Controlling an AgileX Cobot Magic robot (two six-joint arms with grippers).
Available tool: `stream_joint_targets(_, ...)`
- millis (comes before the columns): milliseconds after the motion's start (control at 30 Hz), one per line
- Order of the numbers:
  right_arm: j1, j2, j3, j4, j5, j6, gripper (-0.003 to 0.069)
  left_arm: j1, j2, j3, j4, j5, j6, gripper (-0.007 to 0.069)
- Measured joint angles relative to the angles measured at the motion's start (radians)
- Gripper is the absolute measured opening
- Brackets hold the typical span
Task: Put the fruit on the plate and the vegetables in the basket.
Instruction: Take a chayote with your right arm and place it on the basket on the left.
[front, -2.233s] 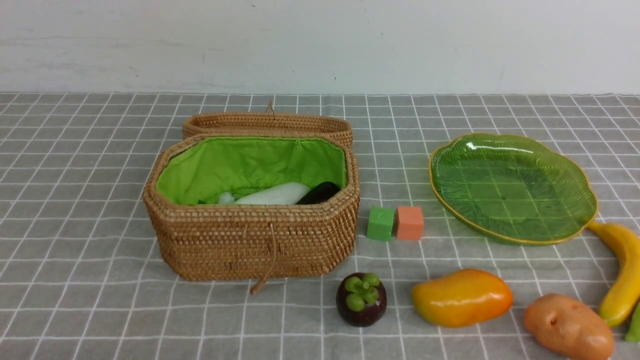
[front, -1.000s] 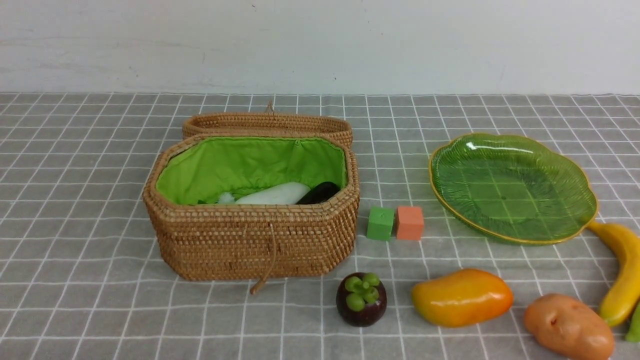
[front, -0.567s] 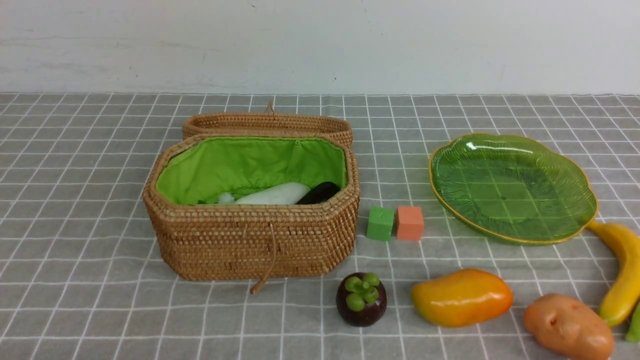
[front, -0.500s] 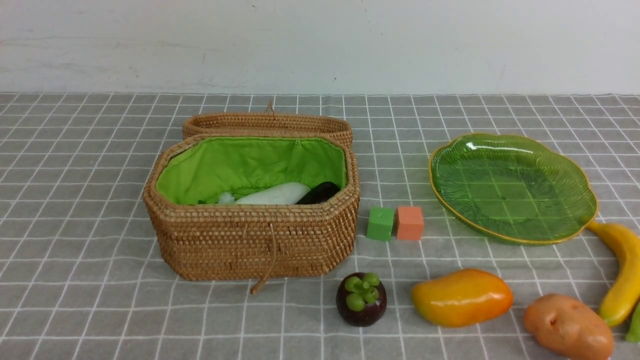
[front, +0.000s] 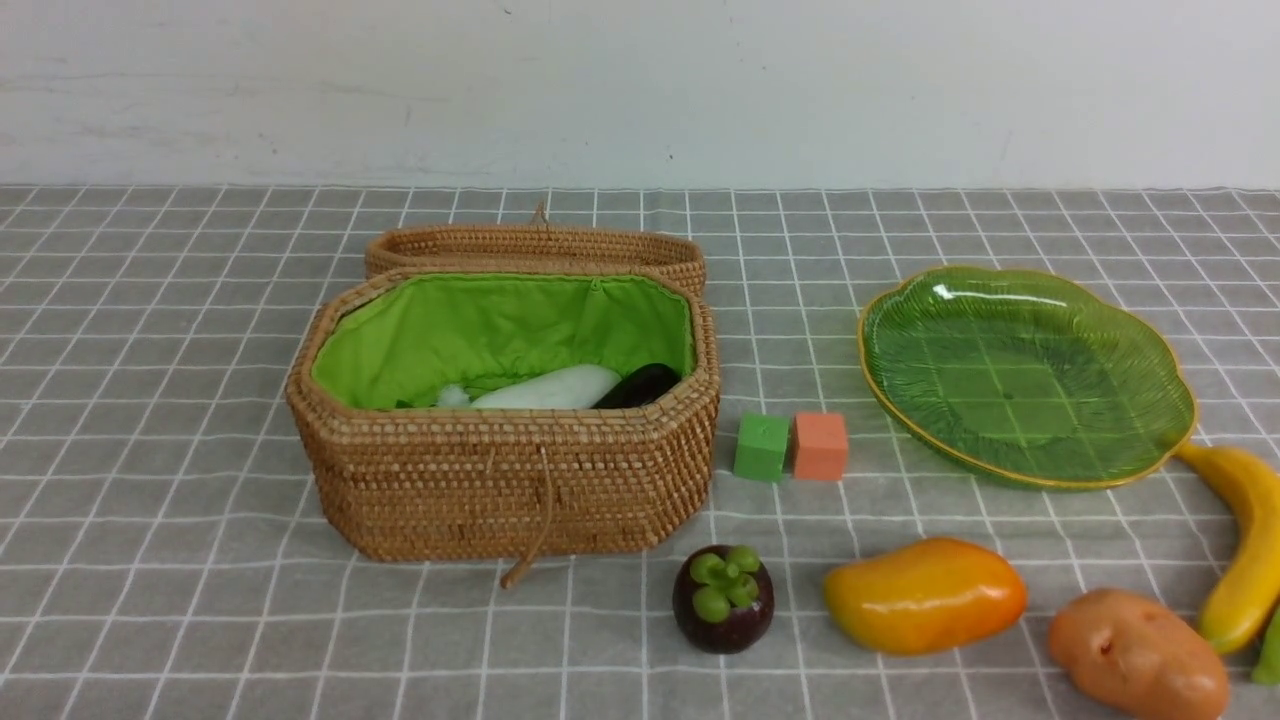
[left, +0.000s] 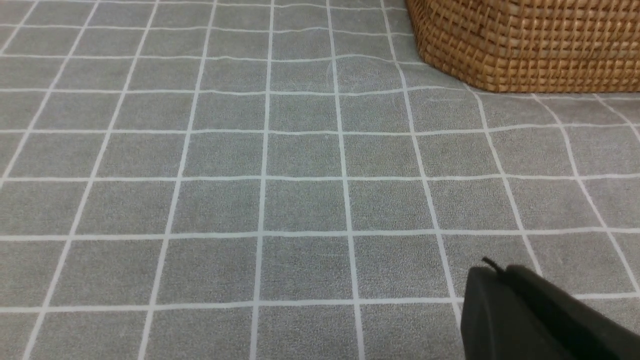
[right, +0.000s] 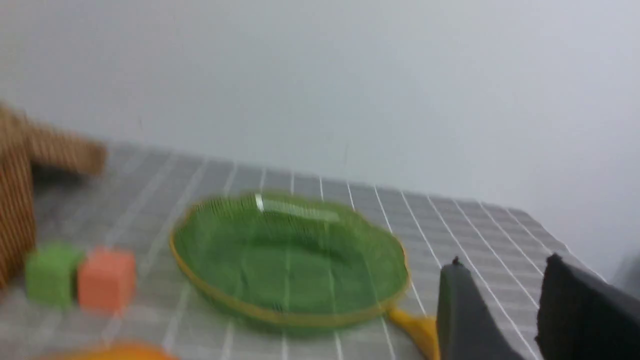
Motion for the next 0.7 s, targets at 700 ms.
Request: stream_joint_targets(700,0.000,0.501,-0.700,-0.040,0.503,0.305,0.0241,0.000,0.000,0.000,0.000,0.000,0.000,0.0031)
